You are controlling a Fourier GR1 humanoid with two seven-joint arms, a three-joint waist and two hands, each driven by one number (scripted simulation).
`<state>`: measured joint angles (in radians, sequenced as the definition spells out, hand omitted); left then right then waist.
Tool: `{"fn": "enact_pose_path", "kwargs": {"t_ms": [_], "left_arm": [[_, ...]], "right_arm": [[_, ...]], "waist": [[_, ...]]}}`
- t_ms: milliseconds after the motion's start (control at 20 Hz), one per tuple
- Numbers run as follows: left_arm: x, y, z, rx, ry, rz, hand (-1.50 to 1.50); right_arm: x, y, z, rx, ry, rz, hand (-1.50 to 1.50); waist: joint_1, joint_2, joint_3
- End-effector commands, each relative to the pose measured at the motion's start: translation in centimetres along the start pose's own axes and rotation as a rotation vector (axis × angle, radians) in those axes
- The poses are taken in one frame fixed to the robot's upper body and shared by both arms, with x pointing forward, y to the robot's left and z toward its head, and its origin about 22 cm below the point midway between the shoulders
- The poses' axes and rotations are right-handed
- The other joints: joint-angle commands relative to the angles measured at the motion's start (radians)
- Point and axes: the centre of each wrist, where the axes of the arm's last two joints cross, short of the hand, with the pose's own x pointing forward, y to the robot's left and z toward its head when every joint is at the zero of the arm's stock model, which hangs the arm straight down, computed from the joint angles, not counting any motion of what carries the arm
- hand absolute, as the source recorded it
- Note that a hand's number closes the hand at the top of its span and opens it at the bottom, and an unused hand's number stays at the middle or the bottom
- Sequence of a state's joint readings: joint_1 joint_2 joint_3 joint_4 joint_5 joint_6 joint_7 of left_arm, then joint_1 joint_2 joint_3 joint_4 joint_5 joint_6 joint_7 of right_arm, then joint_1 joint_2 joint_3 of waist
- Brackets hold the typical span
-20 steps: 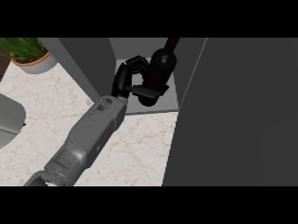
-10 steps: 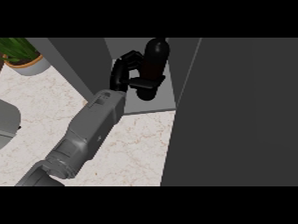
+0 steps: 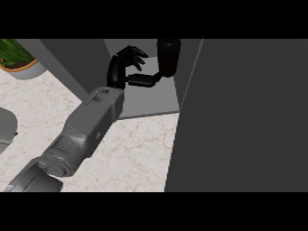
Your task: Pick up the wine, place it into the cabinet and close the cabinet
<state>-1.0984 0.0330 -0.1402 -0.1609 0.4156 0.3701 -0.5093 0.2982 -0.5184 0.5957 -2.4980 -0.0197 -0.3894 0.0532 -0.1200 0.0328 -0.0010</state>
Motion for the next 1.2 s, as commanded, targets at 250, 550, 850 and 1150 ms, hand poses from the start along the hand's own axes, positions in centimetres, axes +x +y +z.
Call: {"fn": "enact_pose_path", "kwargs": {"t_ms": [250, 550, 850, 1150], "left_arm": [[-0.1, 1.2, -0.5, 0.080, -0.058, -0.144, -1.50], [0.9, 2.5, -1.4, 0.116, -0.068, -0.173, -1.50], [2.2, 0.3, -1.5, 0.024, -0.121, -0.028, -1.50], [3.8, 0.6, -2.4, -0.067, -0.185, 0.145, 1.50]], "right_arm": [[2.7, 0.1, 0.9, 0.030, -0.020, -0.103, -1.50], [2.9, -0.3, 0.9, 0.026, -0.029, -0.096, -1.50], [2.5, 0.1, 0.9, 0.036, -0.056, -0.110, -1.50], [3.1, -0.2, 1.1, 0.026, -0.020, -0.097, -1.50]], "waist": [[-0.012, 0.008, -0.001], [-0.013, 0.009, -0.001], [-0.014, 0.009, -0.002], [0.017, -0.002, -0.003]]}}
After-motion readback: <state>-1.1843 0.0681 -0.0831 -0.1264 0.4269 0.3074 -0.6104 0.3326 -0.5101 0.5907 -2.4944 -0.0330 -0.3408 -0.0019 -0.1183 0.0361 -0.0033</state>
